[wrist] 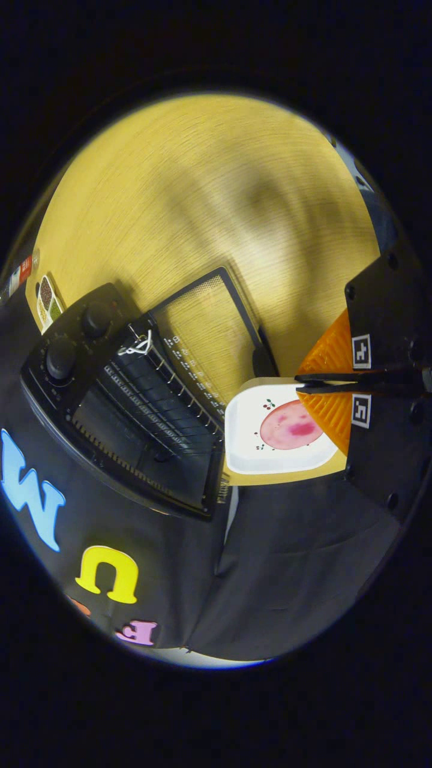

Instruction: Open the toaster oven, put the food inside, and close the toaster oven door.

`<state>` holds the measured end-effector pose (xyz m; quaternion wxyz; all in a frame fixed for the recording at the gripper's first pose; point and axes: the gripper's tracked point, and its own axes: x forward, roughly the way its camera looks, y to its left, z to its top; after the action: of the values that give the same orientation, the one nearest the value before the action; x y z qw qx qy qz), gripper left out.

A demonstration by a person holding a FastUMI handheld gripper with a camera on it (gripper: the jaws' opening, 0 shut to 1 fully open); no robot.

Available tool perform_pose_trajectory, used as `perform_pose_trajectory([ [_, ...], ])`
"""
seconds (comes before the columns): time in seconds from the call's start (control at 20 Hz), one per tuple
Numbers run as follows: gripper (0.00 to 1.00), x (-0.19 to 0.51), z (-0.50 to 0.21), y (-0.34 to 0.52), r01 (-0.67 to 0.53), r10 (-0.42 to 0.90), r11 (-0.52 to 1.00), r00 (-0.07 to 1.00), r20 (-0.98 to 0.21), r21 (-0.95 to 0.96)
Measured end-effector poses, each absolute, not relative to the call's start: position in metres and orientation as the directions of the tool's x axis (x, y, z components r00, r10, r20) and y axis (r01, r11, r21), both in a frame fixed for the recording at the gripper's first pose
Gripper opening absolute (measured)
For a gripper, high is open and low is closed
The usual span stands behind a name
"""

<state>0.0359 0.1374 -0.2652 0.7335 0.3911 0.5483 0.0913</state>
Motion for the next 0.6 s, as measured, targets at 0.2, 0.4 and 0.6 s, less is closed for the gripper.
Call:
perform_pose_trajectory([
  [0.2,0.02,0.060,-0.256,0.142,0.394,0.521,0.590,0.480,-0.706,0.704],
  [0.4,0.01,0.076,-0.256,0.148,0.512,0.487,0.453,0.544,-0.683,0.730],
  [0.6,0.02,0.086,-0.261,0.152,0.575,0.422,0.373,0.594,-0.685,0.728],
])
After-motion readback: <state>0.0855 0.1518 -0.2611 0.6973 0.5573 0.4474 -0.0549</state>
